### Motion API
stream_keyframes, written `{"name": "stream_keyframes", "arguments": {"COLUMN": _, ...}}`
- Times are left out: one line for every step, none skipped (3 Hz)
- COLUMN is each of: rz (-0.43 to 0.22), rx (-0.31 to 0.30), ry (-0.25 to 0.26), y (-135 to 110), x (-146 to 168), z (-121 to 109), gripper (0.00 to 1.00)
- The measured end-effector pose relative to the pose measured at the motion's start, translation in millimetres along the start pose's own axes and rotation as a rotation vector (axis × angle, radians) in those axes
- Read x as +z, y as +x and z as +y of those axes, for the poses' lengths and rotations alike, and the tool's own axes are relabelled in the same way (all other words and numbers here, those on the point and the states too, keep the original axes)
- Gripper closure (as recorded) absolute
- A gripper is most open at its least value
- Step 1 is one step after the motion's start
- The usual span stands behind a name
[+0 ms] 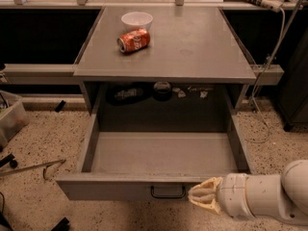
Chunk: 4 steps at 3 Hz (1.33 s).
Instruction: Close top drawer
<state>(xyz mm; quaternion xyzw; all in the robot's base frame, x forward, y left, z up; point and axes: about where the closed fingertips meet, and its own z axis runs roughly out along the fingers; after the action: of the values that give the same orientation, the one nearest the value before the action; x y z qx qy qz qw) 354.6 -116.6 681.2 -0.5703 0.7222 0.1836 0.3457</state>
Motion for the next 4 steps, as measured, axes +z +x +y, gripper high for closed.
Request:
{"name": "stream_keyframes", "arguments": {"rz": 0.011, "rx": -0.001, "ry": 0.007, "y": 1.8, "x": 8.7, "z": -2.9, "gripper": 1.00}}
{"name": "stream_keyframes", "arguments": {"rz": 0.023, "rx": -0.030, "ry": 0.049, "y": 1.7, "x": 23.1, "z": -20.6, "gripper": 1.00}}
{"name": "stream_keyframes", "arguments": {"rz": 0.036, "rx": -0.046, "ry": 0.112, "y": 1.6, "x": 29.3, "z": -49.4, "gripper": 1.00}}
{"name": "stream_keyframes", "arguments": {"rz": 0.034, "rx": -0.039, "ry": 0.183, "y": -0.1, "x": 27.7, "z": -76.0, "gripper": 1.00}}
